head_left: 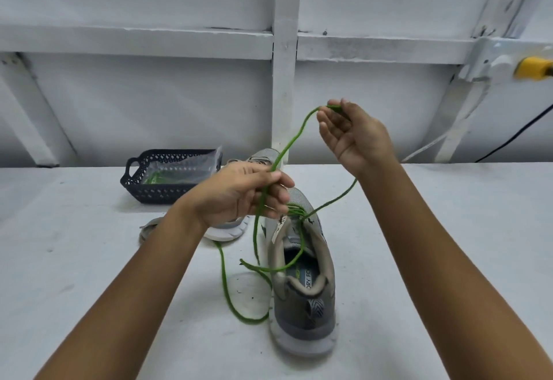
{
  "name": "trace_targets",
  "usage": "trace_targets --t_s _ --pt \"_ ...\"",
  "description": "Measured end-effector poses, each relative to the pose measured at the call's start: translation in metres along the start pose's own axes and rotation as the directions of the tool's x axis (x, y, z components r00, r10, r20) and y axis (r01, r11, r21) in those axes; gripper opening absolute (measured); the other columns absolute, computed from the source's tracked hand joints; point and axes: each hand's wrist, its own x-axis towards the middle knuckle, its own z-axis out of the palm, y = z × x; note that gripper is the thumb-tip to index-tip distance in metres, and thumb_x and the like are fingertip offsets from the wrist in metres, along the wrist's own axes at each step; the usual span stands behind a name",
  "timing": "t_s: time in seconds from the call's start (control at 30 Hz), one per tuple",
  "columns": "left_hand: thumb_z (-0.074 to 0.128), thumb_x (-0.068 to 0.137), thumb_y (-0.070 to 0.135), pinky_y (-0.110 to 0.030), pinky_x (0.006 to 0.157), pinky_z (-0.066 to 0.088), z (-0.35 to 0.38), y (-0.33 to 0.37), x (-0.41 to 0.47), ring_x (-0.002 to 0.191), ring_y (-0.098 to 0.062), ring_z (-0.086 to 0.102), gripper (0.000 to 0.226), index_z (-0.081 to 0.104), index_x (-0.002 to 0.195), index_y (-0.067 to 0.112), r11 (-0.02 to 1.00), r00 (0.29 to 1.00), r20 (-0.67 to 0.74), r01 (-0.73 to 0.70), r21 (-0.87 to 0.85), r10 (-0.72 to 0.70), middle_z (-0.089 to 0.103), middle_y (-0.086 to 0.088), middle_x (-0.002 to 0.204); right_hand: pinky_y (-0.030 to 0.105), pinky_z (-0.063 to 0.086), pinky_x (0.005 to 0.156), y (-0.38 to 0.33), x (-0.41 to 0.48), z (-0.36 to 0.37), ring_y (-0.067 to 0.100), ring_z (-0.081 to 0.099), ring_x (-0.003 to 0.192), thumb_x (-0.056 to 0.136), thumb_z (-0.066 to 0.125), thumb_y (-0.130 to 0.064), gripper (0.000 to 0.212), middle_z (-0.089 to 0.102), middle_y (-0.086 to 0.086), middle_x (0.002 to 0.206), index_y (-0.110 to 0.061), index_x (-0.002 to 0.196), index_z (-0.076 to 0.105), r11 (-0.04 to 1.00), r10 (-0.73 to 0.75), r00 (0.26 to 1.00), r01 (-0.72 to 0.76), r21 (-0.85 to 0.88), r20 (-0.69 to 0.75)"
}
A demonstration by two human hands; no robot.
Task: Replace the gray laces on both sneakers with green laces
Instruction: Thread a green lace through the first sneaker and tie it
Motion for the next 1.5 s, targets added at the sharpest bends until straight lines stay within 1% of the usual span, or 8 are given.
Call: trace_targets --t_s 0.17,0.33,0.6,1.07,1.17,1.27,1.33,1.5 --pt "0.045 0.095 0.016 -0.021 0.054 0.054 -0.002 0.001 0.009 0.057 -0.013 0.066 0.022 0.062 0.092 0.002 0.997 0.993 -0.117 0.014 0.080 -0.005 0.065 -0.002 0.065 0.012 0.030 0.034 0.035 -0.005 -0.002 0.003 0.036 0.035 0.093 0.049 -0.046 0.040 0.044 -0.003 0.051 -0.012 0.072 0.054 0.809 0.408 0.913 -0.363 -0.463 -0.003" --pt "0.045 0.097 0.014 -0.021 0.053 0.053 0.000 -0.002 0.015 0.056 -0.014 0.065 0.022 0.061 0.084 0.006 0.993 0.988 -0.148 0.061 0.100 -0.046 0.064 -0.003 0.063 0.015 0.015 0.038 0.051 -0.011 0.002 0.005 0.026 0.041 0.093 0.055 -0.030 0.021 0.041 -0.006 0.050 -0.016 0.078 0.061 0.713 0.385 0.919 -0.240 -0.659 0.082" --pt "0.042 0.097 0.013 -0.020 0.052 0.052 -0.006 -0.011 0.009 0.056 -0.012 0.063 0.024 0.060 0.104 -0.002 0.998 0.989 -0.141 0.042 0.043 -0.036 0.062 -0.001 0.061 0.013 0.036 0.040 0.032 0.010 -0.005 0.003 0.049 0.042 0.097 0.049 -0.017 0.024 0.057 -0.006 0.054 -0.015 0.075 0.058 0.830 0.156 0.984 -0.181 -0.527 -0.092" --pt "0.043 0.096 0.002 -0.023 0.065 0.055 -0.022 -0.030 -0.003 0.079 -0.011 0.071 0.021 0.064 0.098 0.006 0.982 0.968 -0.216 0.152 0.108 -0.126 0.074 -0.006 0.089 0.016 0.047 0.047 0.041 0.026 -0.033 0.006 0.060 0.048 0.095 0.051 -0.011 0.021 0.064 -0.001 0.058 -0.010 0.075 0.058 0.895 0.109 0.967 -0.196 -0.401 -0.230" --pt "0.052 0.093 0.005 -0.017 0.058 0.047 -0.023 -0.041 0.006 0.062 -0.002 0.059 0.019 0.069 0.088 0.014 0.958 0.929 -0.368 0.141 0.249 -0.041 0.067 0.009 0.069 0.020 0.043 0.054 0.053 0.019 -0.039 0.010 0.055 0.057 0.094 0.054 -0.019 0.017 0.061 0.003 0.070 -0.009 0.083 0.062 0.669 0.180 0.969 -0.247 -0.701 -0.169" --pt "0.058 0.090 0.005 -0.012 0.051 0.035 -0.021 -0.056 0.015 0.054 0.000 0.044 0.015 0.070 0.096 0.011 0.924 0.877 -0.478 0.151 0.352 0.039 0.056 0.011 0.056 0.022 0.038 0.054 0.069 0.009 -0.048 0.016 0.048 0.061 0.092 0.057 -0.027 0.027 0.054 0.007 0.071 -0.004 0.085 0.069 0.183 0.247 0.965 -0.140 -0.973 -0.093" --pt "0.062 0.087 0.002 -0.009 0.051 0.036 -0.016 -0.065 0.019 0.055 0.001 0.049 0.017 0.070 0.101 0.007 0.931 0.856 -0.513 0.132 0.341 0.067 0.060 0.005 0.065 0.024 0.034 0.052 0.079 0.003 -0.050 0.017 0.044 0.057 0.089 0.061 -0.032 0.036 0.050 0.010 0.066 0.001 0.083 0.071 -0.030 0.269 0.962 -0.046 -0.999 -0.052" --pt "0.067 0.080 -0.006 -0.005 0.050 0.041 -0.007 -0.082 0.029 0.048 0.008 0.056 0.013 0.069 0.092 -0.001 0.948 0.802 -0.586 0.087 0.307 0.116 0.063 0.002 0.066 0.020 0.025 0.040 0.088 -0.006 -0.053 0.010 0.031 0.042 0.087 0.064 -0.037 0.038 0.038 -0.001 0.047 -0.013 0.058 0.057 -0.003 0.274 0.962 -0.021 -1.000 -0.021"
